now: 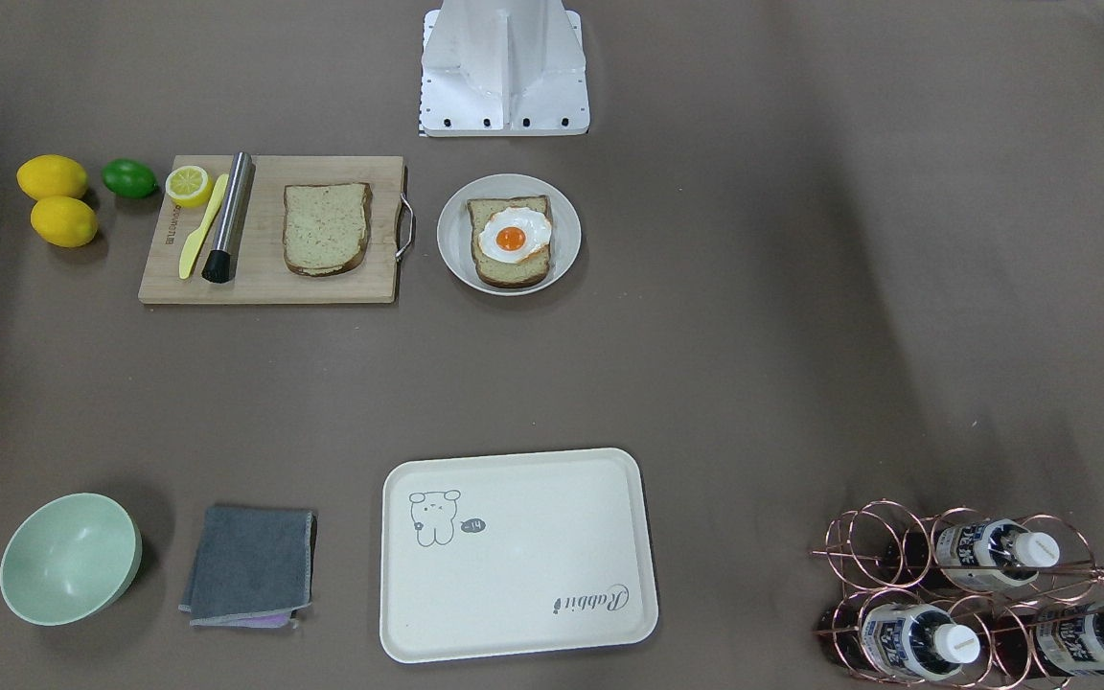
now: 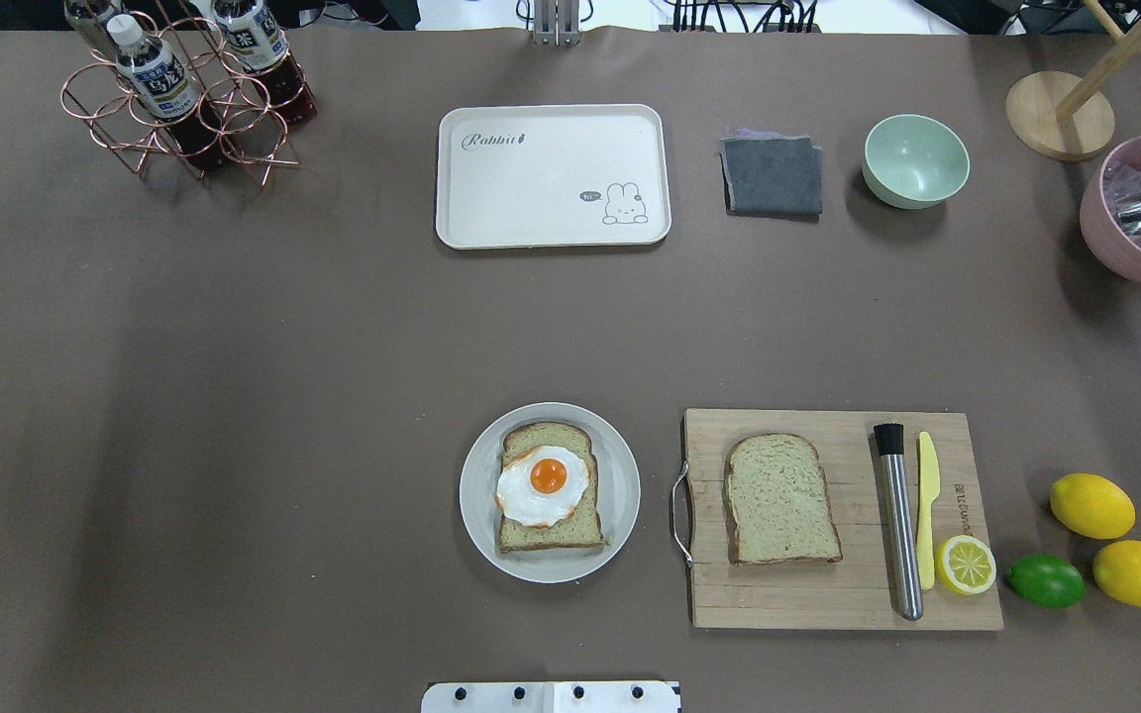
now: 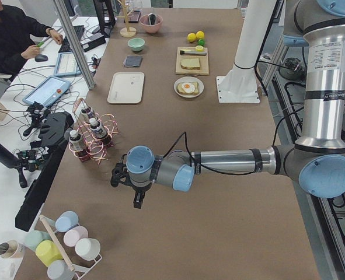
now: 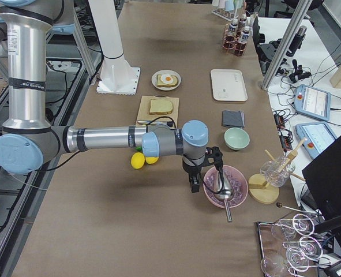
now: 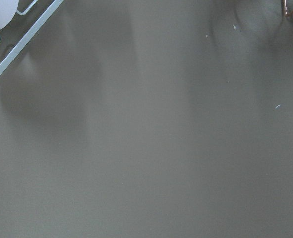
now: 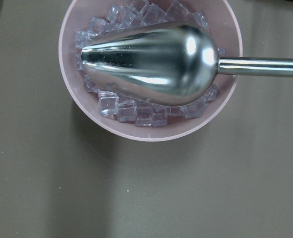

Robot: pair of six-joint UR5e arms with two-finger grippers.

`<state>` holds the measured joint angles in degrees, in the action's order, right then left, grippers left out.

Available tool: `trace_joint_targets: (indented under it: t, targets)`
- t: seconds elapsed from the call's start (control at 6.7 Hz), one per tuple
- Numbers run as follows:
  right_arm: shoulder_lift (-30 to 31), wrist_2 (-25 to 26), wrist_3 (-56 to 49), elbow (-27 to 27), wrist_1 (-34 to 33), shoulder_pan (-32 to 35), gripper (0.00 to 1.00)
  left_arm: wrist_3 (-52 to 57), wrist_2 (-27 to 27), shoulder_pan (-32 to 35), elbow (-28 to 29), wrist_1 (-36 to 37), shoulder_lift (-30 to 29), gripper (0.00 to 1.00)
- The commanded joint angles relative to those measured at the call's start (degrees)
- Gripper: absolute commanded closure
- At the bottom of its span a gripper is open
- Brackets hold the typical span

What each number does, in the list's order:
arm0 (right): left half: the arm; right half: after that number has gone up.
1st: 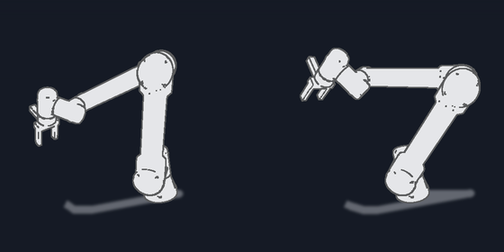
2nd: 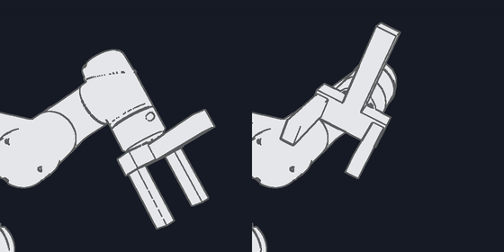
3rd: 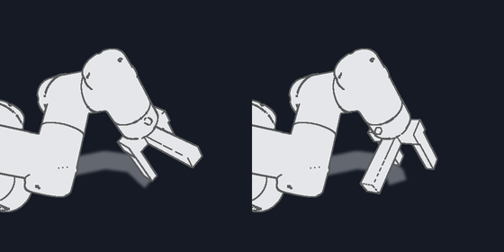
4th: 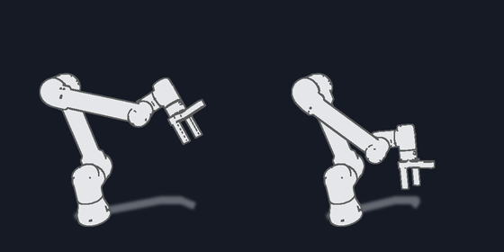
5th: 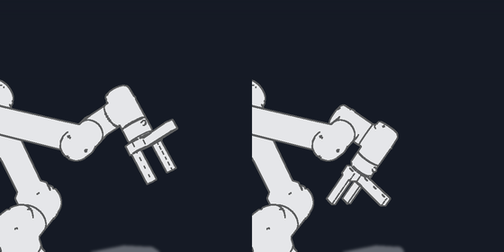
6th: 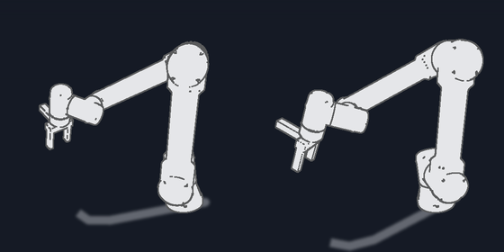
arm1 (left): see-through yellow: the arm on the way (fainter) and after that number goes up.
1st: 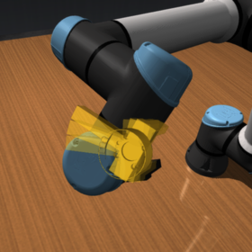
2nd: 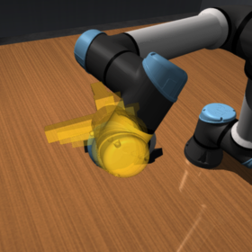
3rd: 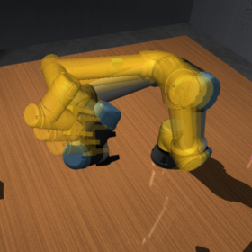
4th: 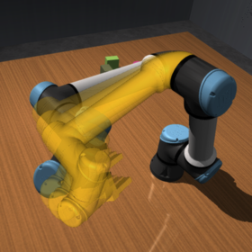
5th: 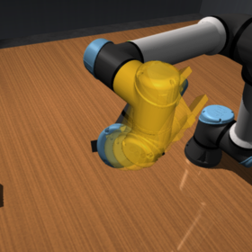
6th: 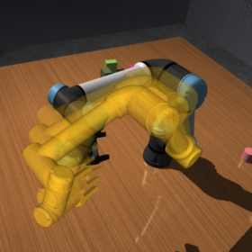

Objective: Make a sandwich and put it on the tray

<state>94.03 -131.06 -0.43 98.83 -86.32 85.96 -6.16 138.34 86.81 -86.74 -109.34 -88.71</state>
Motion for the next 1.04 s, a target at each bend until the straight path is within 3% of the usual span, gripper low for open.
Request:
trace_joint_targets:
  t: [0.0,0.45,0.75,0.9]
  targets:
    - [-0.9,-0.1,0.9,0.8,-0.1,-0.5,0.0,-1.8,2.6,-0.2,-1.3,0.5,-0.5,0.02]
    - [-2.6,-0.3,16.6,8.3,0.4,-9.3,0.0,-20.9,4.3,-11.5,-12.5,0.0,-1.1,0.02]
    - [-6.3,-4.9,26.8,10.4,1.8,-15.9,0.0,-31.3,4.2,-18.7,-16.4,-2.6,-3.7,0.02]
    - [-6.8,-5.0,35.4,10.6,9.3,-20.2,0.01,-36.8,2.4,-22.7,-16.2,-8.7,-5.0,0.03]
